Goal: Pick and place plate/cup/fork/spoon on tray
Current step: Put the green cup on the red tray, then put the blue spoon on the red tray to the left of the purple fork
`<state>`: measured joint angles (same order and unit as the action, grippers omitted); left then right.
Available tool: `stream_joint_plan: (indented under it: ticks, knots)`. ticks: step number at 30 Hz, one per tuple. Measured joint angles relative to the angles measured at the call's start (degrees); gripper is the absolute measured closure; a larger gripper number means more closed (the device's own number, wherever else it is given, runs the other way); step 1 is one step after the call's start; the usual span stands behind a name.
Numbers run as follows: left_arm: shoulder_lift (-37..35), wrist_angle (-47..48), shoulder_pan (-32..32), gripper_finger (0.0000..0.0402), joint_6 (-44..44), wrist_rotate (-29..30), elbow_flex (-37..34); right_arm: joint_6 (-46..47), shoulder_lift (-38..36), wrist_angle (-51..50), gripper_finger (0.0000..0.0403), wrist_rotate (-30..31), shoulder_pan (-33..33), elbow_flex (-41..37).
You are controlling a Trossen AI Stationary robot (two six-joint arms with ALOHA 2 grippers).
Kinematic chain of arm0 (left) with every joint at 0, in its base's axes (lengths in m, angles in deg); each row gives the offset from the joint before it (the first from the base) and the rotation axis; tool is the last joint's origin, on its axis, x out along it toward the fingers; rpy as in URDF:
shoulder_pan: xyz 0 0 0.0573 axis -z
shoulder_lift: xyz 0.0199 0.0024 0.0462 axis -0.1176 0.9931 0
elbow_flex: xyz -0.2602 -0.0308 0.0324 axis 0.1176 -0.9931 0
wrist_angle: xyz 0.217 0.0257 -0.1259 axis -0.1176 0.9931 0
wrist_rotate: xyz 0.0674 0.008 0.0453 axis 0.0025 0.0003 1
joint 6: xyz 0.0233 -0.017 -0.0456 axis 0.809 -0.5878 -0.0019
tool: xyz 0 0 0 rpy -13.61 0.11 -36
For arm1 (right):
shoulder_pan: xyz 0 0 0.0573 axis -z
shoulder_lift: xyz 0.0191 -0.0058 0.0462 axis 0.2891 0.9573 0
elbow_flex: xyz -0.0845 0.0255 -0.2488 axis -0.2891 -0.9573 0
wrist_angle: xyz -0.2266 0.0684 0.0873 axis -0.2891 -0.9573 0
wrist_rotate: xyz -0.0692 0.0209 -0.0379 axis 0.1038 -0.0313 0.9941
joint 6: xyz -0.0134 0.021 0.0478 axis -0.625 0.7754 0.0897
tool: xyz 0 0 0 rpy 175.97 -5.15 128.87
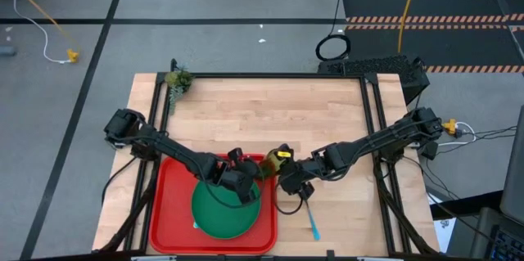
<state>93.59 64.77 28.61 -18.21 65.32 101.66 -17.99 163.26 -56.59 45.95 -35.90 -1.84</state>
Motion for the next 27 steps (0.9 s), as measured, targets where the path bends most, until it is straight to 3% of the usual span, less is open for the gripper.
stream_joint_plan:
  ticks: [7,16,27]
  knots:
    - [-1.26,1.21,1.08,0.0366,1.28,-0.15,0.00,-1.57,0.00,2.25,0.0329,-0.03,0.00,0.00]
    - [-6.61,6.21,2.35,0.0366,1.22,0.50,0.00,-1.91,0.00,5.93,0.0289,-2.16,-0.04,0.00]
    - [-8.17,6.14,4.26,0.0366,1.35,2.04,0.02,-2.42,0.00,10.50,0.0248,-1.45,-0.02,0.00]
